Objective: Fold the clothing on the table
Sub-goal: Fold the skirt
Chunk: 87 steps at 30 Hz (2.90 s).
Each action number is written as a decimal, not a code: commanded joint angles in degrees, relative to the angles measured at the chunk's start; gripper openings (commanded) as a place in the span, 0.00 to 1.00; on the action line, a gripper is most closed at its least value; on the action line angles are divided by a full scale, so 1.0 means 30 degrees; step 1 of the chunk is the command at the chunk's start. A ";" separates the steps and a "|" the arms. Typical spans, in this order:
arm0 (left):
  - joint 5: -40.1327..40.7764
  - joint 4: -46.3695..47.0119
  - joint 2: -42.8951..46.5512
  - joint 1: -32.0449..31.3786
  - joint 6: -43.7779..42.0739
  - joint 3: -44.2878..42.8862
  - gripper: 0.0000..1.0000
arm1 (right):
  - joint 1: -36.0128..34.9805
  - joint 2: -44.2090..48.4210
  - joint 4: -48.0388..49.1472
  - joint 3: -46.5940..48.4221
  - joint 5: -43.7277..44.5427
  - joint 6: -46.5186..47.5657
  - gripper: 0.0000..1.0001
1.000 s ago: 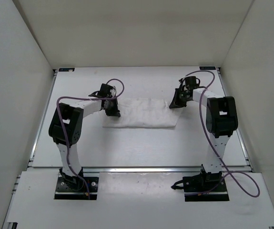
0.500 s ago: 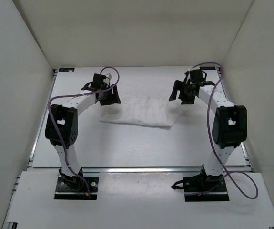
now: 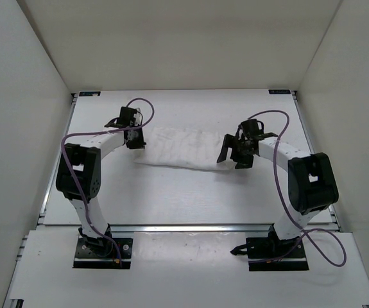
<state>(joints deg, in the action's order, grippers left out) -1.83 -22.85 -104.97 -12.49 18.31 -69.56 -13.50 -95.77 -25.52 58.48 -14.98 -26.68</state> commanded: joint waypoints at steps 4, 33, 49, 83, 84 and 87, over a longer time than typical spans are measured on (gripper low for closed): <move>-0.0210 0.0147 -0.0400 -0.0200 -0.0329 -0.0133 0.17 | 0.0104 -0.0948 0.1505 0.0899 0.0980 -0.0511 0.82; -0.2700 0.0085 -0.2246 -0.3364 0.1396 0.0276 0.13 | 0.2361 -0.2240 -0.2036 0.6192 0.1155 0.3558 0.00; -0.5690 0.2400 -0.3595 -0.3397 0.3215 0.1299 0.10 | -0.3936 -0.4787 -0.2337 1.2324 -0.2885 0.2157 0.00; -0.8502 0.3956 -0.1224 -0.0642 0.3743 0.4232 0.14 | -0.6724 -0.6577 -0.0371 1.4052 -0.4852 0.0220 0.52; -0.8503 0.3839 -0.0758 -0.0409 0.3713 0.4260 0.16 | -0.6693 -0.5733 -0.0371 1.3994 -0.4965 0.0423 0.54; -0.8767 0.3634 0.0212 -0.0172 0.3683 0.3881 0.19 | -0.6342 -0.3302 0.0795 1.3208 -0.4849 0.0222 0.60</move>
<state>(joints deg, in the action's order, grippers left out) -30.79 -7.07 -108.73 -14.35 31.55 -58.50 -33.56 -117.14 -27.77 97.27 -29.74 -26.55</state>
